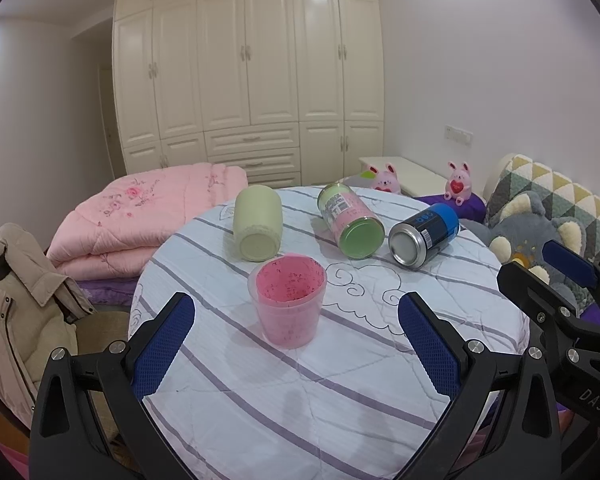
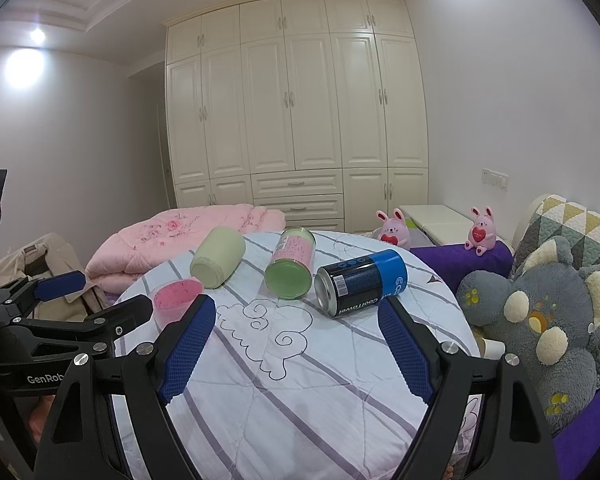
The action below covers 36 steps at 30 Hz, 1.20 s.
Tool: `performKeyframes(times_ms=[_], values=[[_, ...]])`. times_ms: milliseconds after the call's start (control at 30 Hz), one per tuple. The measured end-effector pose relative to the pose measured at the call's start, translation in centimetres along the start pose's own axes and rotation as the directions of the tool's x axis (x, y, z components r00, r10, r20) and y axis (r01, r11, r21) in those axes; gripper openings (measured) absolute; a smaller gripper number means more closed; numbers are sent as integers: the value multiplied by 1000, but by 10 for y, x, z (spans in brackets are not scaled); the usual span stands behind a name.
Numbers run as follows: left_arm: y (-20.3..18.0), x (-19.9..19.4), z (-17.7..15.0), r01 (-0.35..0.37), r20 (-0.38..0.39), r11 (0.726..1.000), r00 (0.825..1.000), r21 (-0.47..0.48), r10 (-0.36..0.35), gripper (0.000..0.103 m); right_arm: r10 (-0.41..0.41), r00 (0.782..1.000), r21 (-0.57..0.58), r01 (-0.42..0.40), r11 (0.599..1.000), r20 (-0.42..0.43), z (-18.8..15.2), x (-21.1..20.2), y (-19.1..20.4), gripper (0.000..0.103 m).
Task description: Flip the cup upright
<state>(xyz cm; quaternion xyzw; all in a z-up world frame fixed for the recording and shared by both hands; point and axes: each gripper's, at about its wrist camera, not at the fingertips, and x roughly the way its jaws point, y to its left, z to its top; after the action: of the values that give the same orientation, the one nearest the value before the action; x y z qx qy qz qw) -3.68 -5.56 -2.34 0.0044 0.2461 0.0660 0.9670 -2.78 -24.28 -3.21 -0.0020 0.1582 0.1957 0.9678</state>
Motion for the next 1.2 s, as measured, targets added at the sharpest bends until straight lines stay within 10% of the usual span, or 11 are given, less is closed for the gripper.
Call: performKeyframes(times_ms=[1200], values=[[1,3,-2,0,-3,1000,1000,3,0,103,-7,1000,-13,7,1000,-30,0,9,1,85]])
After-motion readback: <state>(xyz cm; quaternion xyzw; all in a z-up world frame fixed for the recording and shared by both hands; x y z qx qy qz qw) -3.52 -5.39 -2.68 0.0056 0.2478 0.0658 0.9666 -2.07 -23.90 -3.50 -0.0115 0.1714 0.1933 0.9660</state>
